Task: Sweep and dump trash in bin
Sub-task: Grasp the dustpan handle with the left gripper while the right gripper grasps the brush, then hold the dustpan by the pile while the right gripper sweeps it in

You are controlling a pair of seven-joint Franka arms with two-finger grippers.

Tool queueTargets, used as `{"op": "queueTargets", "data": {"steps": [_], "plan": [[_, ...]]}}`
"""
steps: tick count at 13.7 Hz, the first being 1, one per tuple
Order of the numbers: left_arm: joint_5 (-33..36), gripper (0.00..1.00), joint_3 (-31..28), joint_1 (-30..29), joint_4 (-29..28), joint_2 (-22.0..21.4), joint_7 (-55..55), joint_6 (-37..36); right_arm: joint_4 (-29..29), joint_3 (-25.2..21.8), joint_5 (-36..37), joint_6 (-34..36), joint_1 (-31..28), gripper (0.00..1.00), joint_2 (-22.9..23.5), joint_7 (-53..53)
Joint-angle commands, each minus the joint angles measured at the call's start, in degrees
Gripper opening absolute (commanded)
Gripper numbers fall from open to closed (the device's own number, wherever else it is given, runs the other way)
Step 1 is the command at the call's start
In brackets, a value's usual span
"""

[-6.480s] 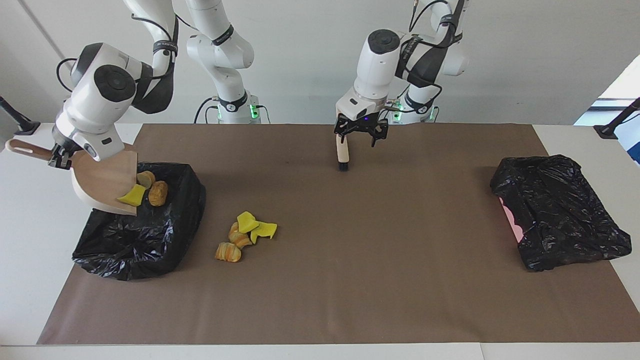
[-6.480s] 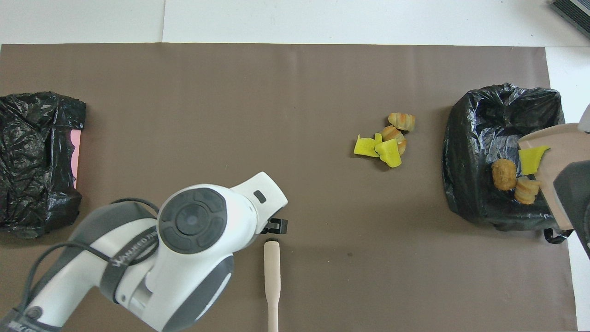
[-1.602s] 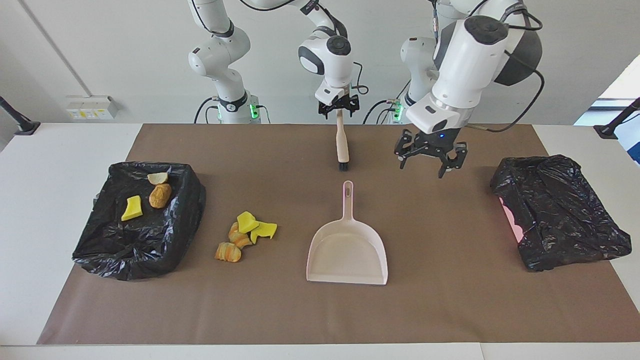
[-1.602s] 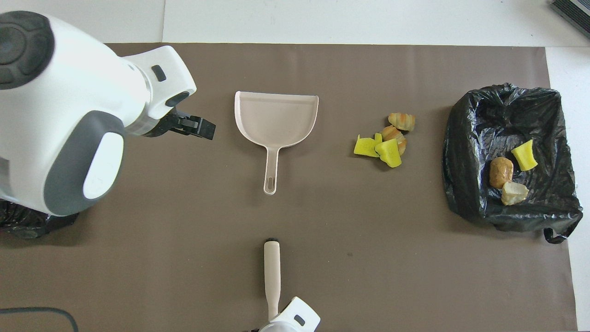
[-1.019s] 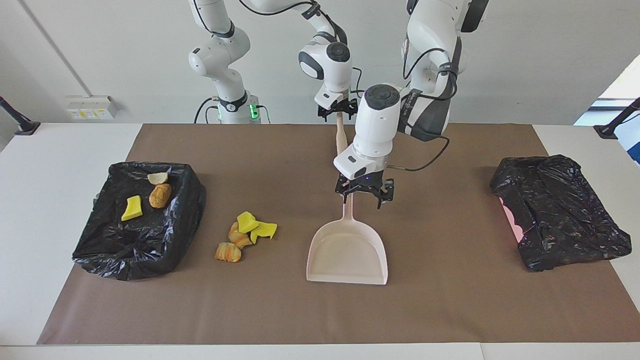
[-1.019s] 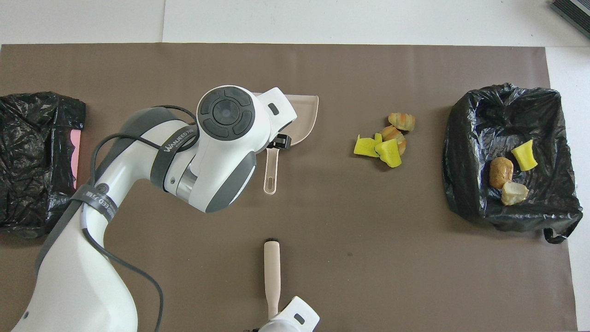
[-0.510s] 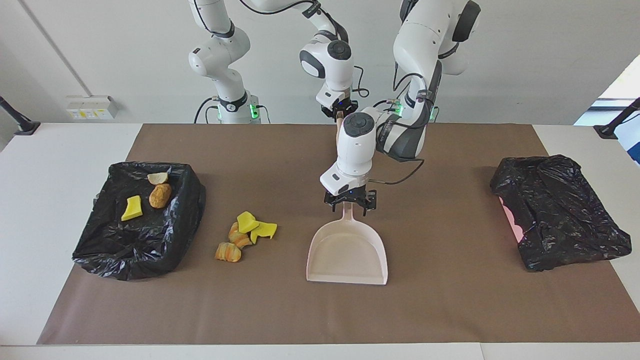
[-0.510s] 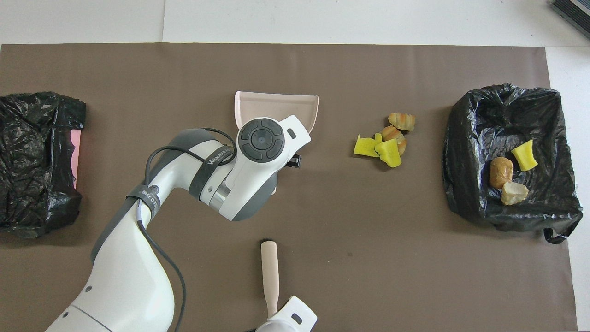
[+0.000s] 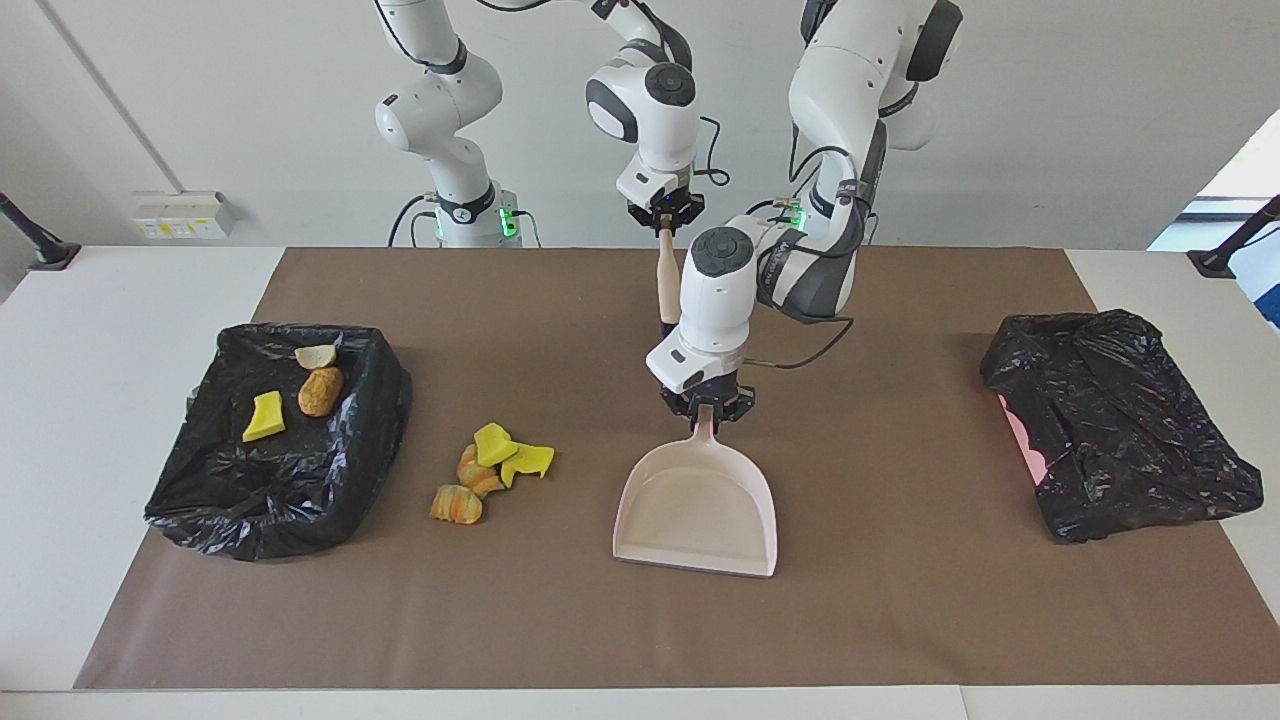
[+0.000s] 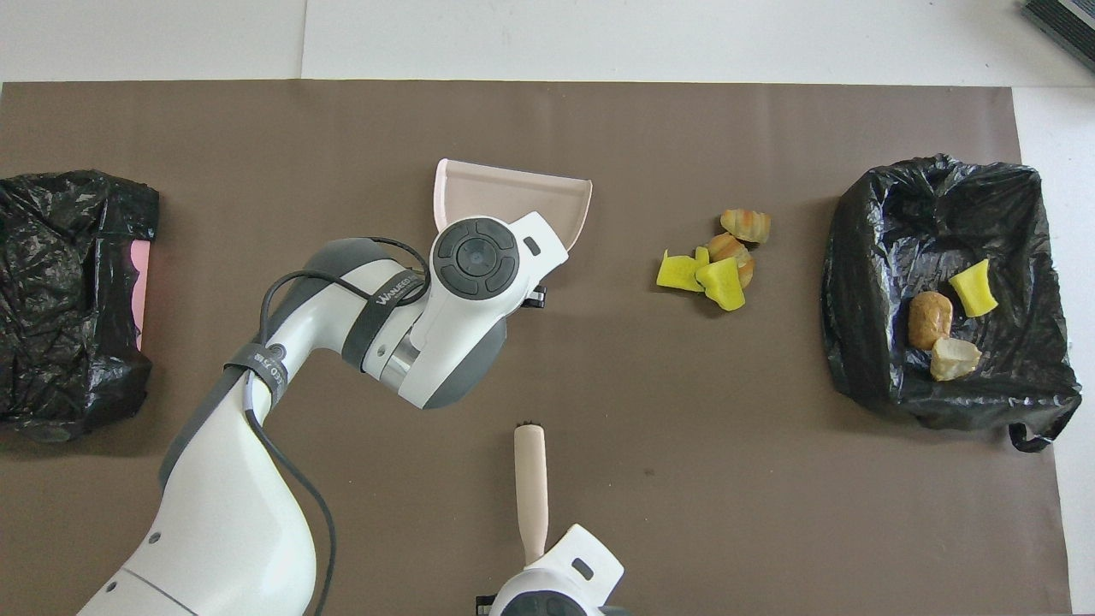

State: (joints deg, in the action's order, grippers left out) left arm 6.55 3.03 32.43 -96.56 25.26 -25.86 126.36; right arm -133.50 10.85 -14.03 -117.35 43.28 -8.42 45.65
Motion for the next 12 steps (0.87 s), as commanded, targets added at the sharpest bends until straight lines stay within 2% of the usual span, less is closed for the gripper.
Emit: {"op": "queueTargets", "data": {"steps": [1, 4, 7, 9, 12], "plan": [[1.18, 0.0, -0.21, -0.96, -1.44, -3.89, 0.2, -0.15, -1.59, 0.22, 0.93, 5.97, -6.35, 0.0, -4.93, -7.13], [0.57, 0.0, -0.13, -1.49, -1.7, -4.96, 3.26, -1.29, -1.59, 0.22, 4.17, 10.47, -14.52, 0.0, -6.17, -13.73], [-0.84, 0.0, -0.13, -2.02, -1.7, -5.04, 5.64, -4.1, -0.8, 0.22, 11.19, 11.53, -22.86, 0.0, -5.56, -20.06], [-0.84, 0.0, -0.13, -2.11, -1.97, -5.39, 20.68, -6.11, 1.12, 0.23, 16.98, 11.44, -27.18, 0.0, -3.29, -23.23], [-1.02, 0.0, -0.04, -3.07, -2.23, -5.83, 38.39, -9.9, 9.11, 0.31, 24.03, 14.51, -32.37, 0.0, 2.77, -27.44]]}}
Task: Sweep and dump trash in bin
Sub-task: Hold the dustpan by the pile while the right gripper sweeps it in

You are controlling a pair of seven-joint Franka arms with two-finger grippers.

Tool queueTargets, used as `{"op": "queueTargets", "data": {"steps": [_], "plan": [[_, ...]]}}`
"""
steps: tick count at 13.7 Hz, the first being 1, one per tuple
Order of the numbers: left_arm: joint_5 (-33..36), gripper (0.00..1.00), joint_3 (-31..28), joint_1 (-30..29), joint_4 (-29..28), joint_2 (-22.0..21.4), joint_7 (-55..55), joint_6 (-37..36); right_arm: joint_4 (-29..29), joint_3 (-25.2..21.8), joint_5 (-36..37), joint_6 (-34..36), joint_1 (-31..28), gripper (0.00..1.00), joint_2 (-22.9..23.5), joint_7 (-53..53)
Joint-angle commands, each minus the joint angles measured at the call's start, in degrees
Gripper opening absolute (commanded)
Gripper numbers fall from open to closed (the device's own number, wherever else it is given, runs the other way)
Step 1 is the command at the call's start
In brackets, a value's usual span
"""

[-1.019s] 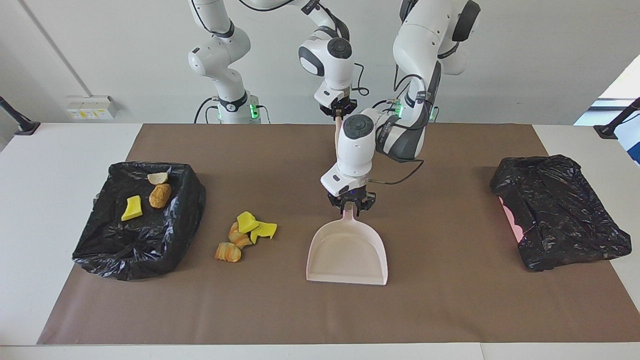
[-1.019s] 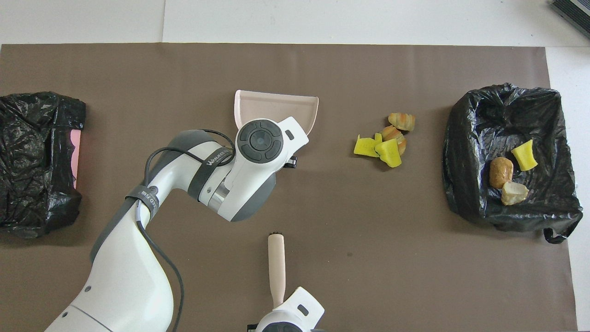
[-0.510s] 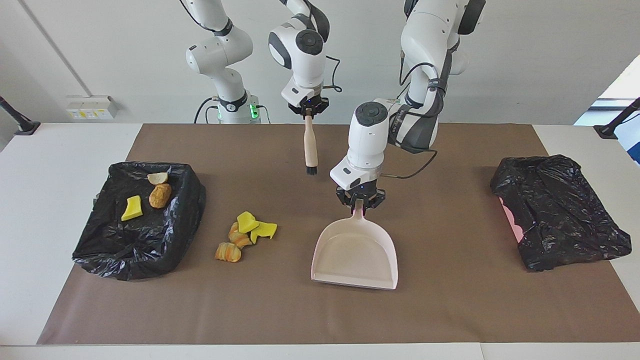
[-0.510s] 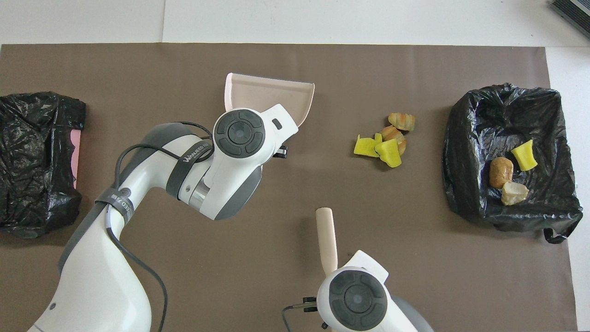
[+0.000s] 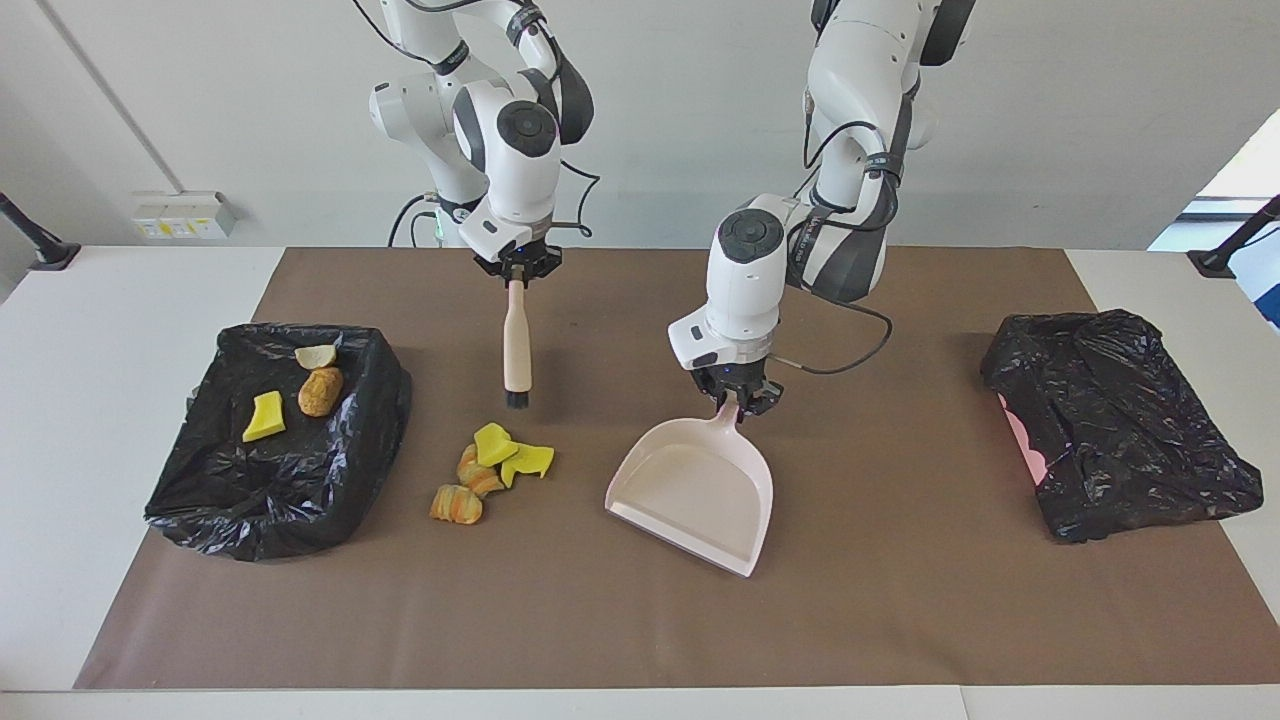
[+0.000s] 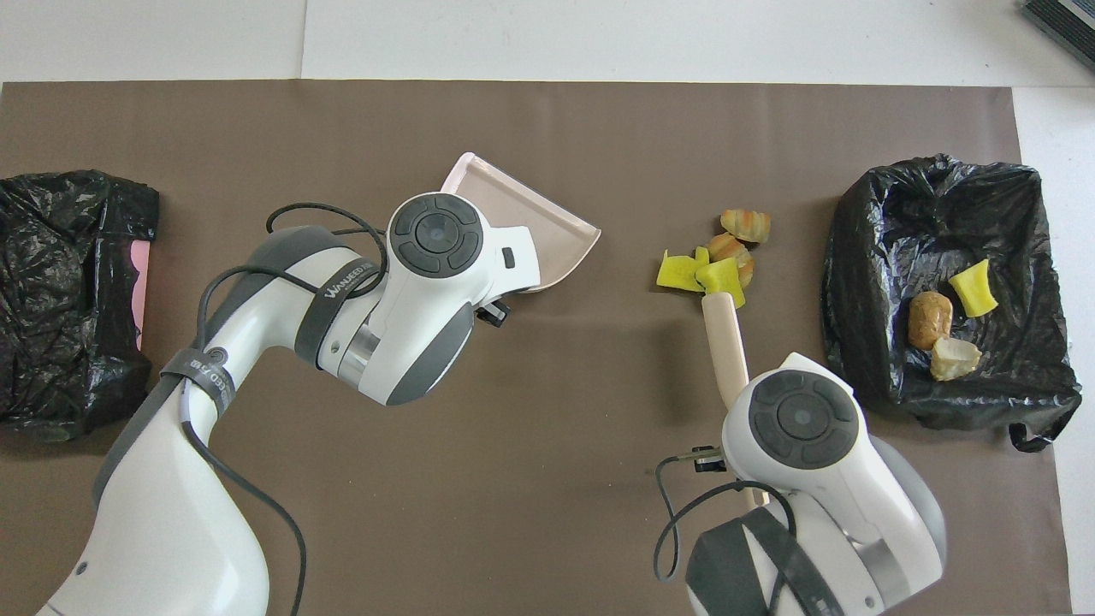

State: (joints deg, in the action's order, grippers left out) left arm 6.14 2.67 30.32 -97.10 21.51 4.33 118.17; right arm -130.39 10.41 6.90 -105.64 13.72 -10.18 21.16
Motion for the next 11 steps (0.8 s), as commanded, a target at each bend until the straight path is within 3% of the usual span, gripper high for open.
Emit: {"op": "queueTargets", "data": {"steps": [1, 3, 5, 11], "plan": [[-0.6, 0.0, 0.41, -0.79, -1.69, -2.09, 14.16, -1.98, 7.85, 0.75, 4.95, 2.11, -5.26, 0.0, 6.3, -5.84], [-0.6, 0.0, 0.5, -0.26, -1.77, -2.09, 22.71, -1.81, 12.06, 0.75, 7.41, 0.96, -9.48, 0.0, 9.9, -10.94], [-0.6, 0.0, 0.93, 0.7, -4.4, -3.14, 23.27, -0.76, 17.42, 0.75, 10.84, 1.31, -12.82, 0.0, 13.76, -15.08], [-0.6, 0.0, 0.85, 4.14, -5.02, -1.3, 22.83, 2.85, 26.15, 0.75, 20.61, 0.52, -13.9, 0.0, 25.55, -16.15]]}}
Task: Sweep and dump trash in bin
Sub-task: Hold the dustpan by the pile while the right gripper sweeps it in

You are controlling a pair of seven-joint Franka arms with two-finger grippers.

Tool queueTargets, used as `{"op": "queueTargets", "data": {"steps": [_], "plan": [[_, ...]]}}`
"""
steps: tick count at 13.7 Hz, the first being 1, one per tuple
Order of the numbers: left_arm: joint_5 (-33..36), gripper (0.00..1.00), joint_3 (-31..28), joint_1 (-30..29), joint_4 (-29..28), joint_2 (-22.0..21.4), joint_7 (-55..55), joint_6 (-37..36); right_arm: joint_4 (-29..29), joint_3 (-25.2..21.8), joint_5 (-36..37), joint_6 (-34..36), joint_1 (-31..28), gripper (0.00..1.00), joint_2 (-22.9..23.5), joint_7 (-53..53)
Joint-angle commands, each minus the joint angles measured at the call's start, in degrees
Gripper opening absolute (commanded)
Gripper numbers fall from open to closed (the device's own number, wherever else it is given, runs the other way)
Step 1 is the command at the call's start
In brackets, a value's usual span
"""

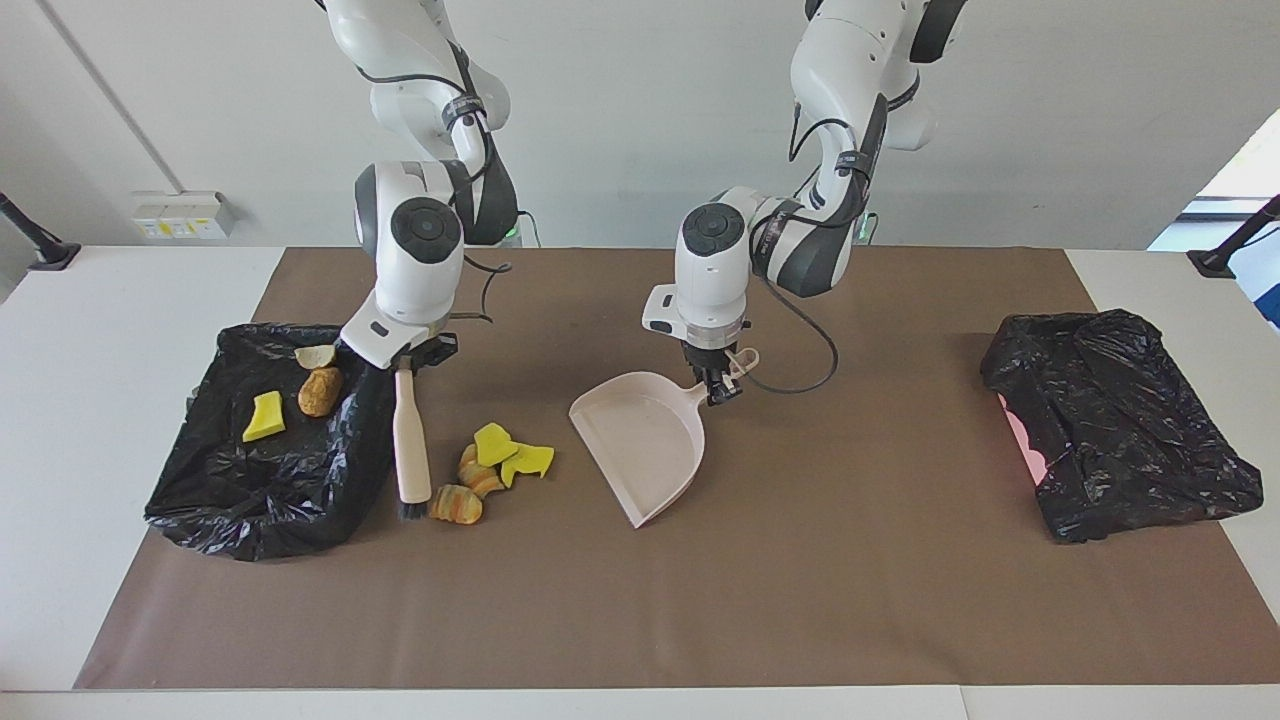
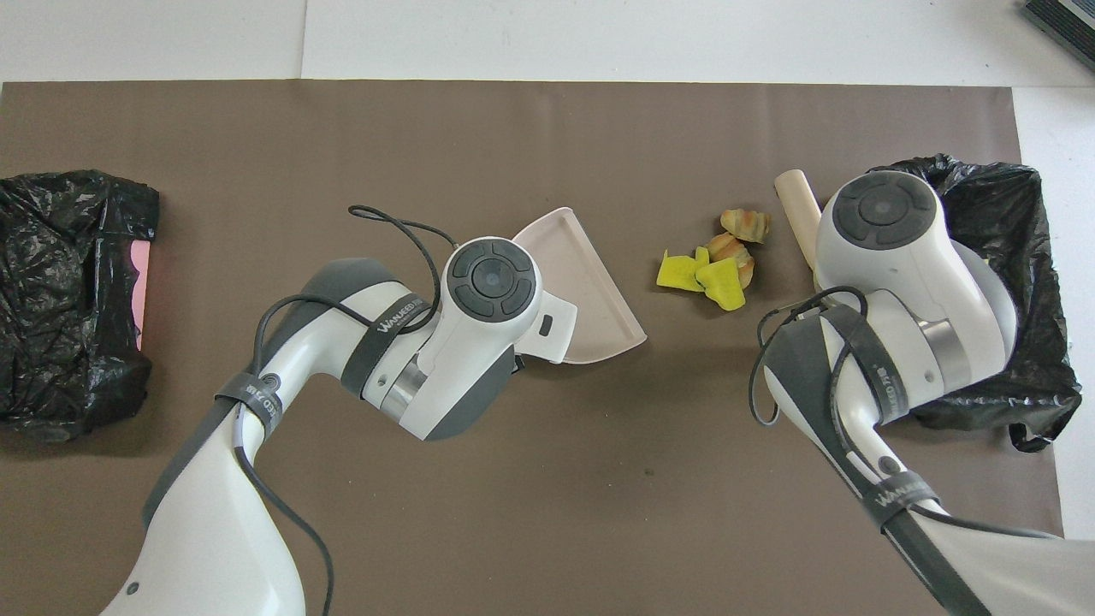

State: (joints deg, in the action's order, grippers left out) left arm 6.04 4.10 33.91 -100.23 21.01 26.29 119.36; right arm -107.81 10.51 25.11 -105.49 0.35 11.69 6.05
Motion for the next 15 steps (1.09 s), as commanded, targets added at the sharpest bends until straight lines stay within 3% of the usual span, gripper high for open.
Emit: {"op": "queueTargets", "data": {"steps": [1, 4, 15], "plan": [[-0.5, 0.0, -0.67, 0.72, -2.08, -0.79, 0.78, 1.66, 3.4, 0.65, 2.4, -0.23, -0.44, 0.0, 4.65, -1.04], [0.64, 0.0, -0.67, 1.25, -4.79, -2.11, 0.87, 1.49, 3.31, 1.0, 0.92, -0.41, 0.35, 0.0, 7.46, -2.36], [2.75, 0.0, -0.67, 2.39, -7.0, -3.61, 0.96, 1.84, 4.71, 1.18, -33.78, -4.8, 9.31, 0.0, 9.05, -2.18]]}}
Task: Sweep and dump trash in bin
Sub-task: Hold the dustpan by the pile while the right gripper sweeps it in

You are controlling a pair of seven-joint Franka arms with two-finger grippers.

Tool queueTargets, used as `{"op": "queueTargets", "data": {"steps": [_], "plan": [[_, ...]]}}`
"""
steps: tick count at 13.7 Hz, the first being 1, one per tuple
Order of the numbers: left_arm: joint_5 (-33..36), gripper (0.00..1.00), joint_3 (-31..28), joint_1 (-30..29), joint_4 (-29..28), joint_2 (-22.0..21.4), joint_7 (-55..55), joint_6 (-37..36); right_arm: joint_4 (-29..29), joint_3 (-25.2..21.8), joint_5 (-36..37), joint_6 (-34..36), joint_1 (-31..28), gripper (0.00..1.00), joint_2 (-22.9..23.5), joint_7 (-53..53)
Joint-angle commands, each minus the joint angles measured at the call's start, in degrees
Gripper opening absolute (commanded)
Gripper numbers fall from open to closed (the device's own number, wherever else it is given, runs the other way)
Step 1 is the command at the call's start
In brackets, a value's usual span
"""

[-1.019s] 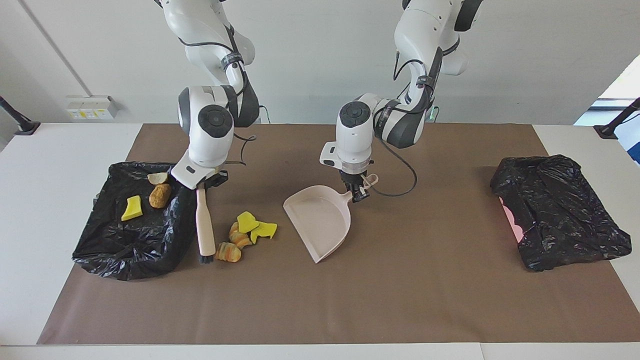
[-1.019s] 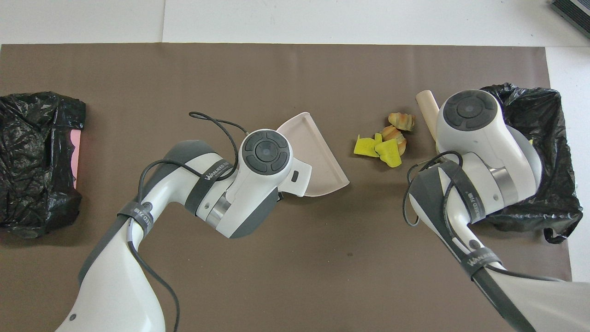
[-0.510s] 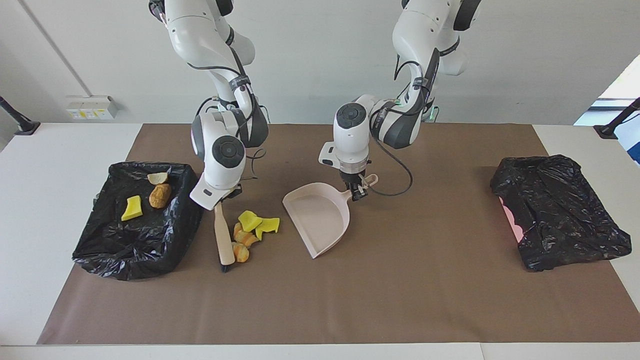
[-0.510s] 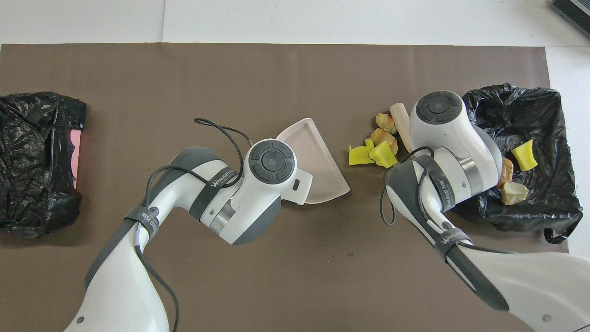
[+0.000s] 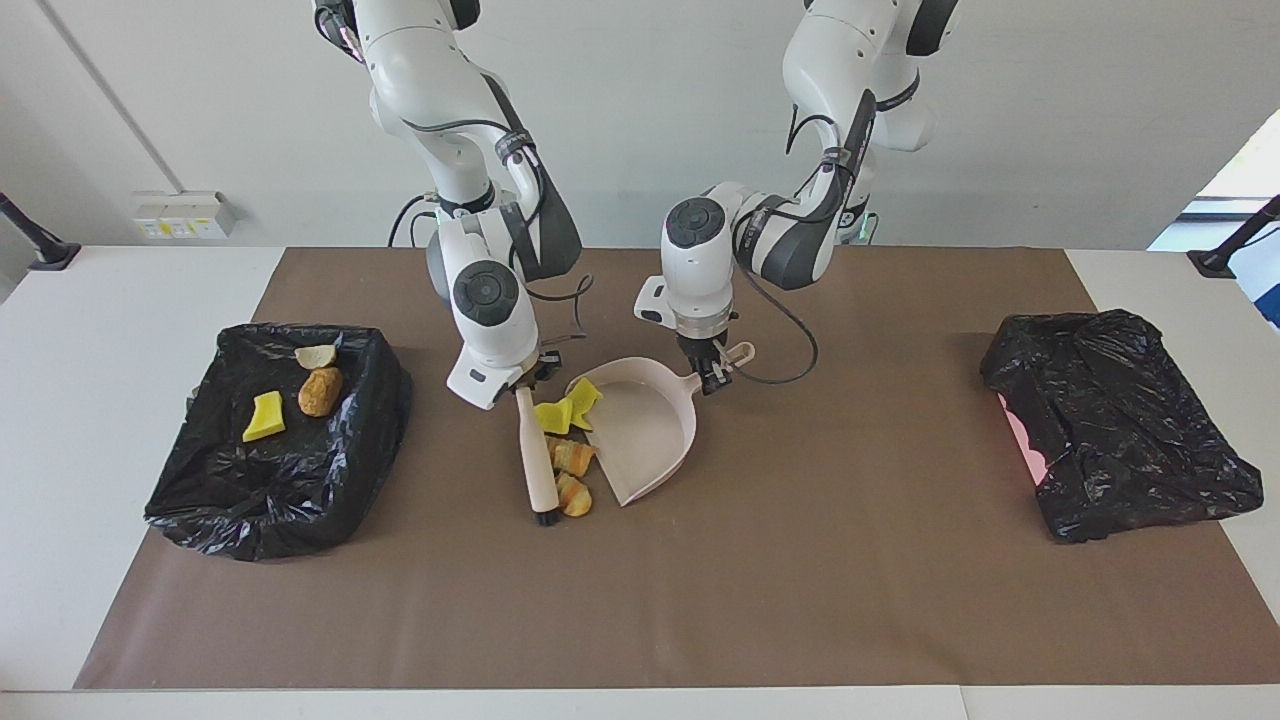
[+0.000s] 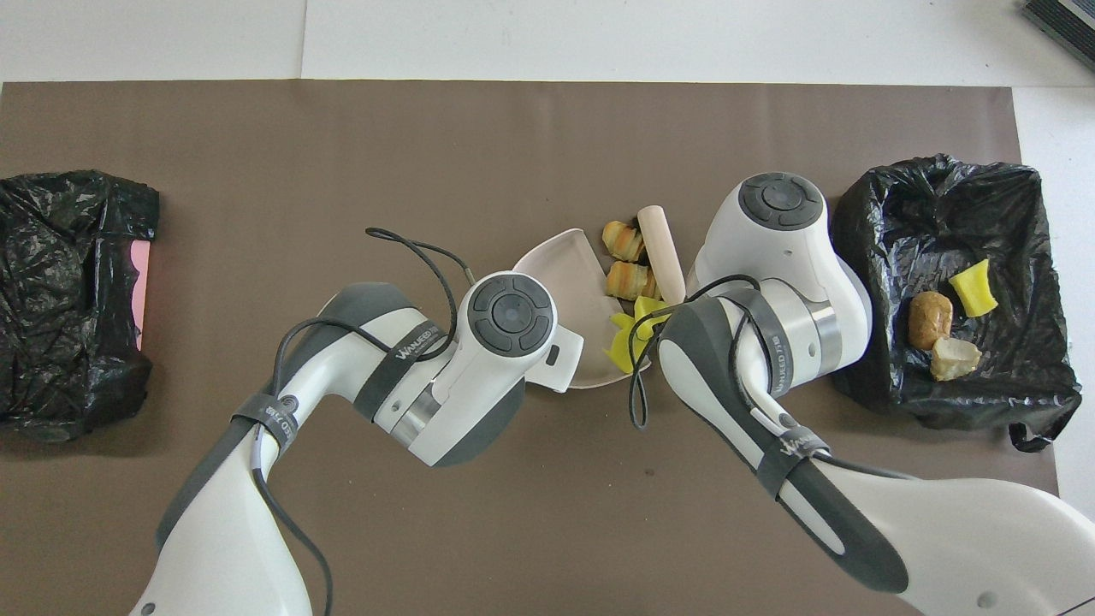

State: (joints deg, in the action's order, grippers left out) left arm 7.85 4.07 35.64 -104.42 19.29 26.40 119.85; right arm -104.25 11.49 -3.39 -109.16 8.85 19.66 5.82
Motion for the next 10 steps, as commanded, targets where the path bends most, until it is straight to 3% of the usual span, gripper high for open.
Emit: {"op": "queueTargets", "data": {"steps": [1, 6, 10], "plan": [[0.94, 0.0, -0.64, 0.49, -2.8, -1.8, 0.85, 1.79, 1.15, 0.29, -8.19, -1.67, 1.08, 0.0, 1.08, -1.96], [0.85, 0.0, -0.64, -0.04, -2.72, -1.54, 1.29, 3.46, 1.15, 0.38, -18.06, -0.37, 1.79, 0.0, -0.14, -4.59], [0.85, 0.0, -0.64, -1.45, -2.54, -1.1, 5.58, 4.34, 1.07, 0.29, -21.22, 9.46, -1.9, 0.0, -5.67, -7.49]]}}
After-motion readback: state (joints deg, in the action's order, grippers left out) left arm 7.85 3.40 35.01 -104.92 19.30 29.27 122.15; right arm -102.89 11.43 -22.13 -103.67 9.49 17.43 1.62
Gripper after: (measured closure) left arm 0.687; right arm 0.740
